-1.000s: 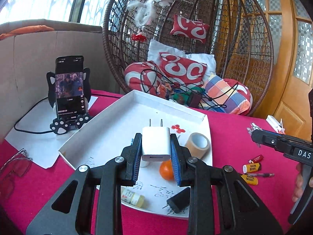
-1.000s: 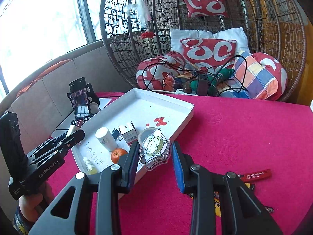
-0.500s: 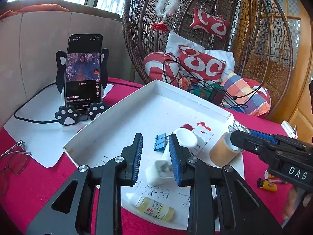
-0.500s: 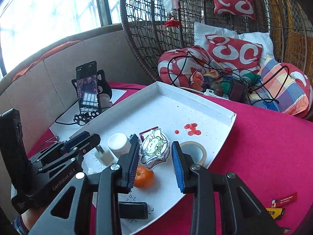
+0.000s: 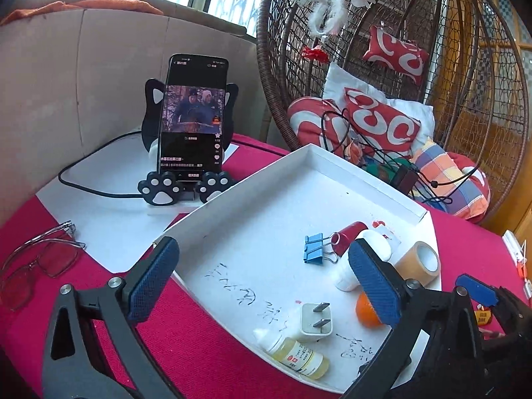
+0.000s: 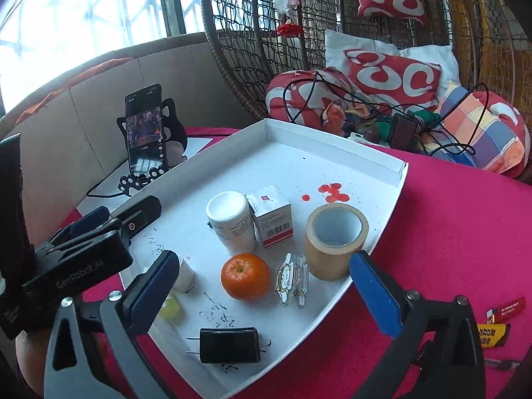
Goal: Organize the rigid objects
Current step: 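Open both tools, releasing the charger and badge in the tray, then grasp the yellow lighter with the left tool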
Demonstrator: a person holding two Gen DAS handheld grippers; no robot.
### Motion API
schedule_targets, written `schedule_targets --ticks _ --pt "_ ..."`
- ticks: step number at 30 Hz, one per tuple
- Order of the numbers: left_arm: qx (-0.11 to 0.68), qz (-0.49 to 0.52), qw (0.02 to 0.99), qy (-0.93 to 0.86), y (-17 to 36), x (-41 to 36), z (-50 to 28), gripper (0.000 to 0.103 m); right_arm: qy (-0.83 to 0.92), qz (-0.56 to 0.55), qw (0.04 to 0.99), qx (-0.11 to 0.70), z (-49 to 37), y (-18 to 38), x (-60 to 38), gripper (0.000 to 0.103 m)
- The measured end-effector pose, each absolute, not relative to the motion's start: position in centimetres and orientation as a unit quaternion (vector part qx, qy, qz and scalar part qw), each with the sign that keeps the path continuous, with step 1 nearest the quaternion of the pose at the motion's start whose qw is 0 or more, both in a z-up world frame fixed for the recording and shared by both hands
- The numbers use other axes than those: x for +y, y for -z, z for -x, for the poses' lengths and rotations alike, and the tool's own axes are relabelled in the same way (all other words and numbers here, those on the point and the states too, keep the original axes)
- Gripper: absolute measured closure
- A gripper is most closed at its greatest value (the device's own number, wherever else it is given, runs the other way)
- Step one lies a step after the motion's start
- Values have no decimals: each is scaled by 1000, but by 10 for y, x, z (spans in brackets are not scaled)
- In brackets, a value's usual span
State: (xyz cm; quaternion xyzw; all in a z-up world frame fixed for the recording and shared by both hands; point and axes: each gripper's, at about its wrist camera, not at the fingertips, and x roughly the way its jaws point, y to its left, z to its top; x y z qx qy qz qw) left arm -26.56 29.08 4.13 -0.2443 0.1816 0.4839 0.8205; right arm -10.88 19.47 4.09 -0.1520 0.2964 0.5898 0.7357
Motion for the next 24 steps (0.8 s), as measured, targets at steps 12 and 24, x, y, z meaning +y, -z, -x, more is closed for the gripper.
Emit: schedule_targets --ticks 12,24 --pt "176 226 839 -462 -57 266 259 0 -589 124 742 296 108 -51 162 0" --pt "186 193 863 -427 -69 238 239 0 -546 101 794 248 91 -60 120 0"
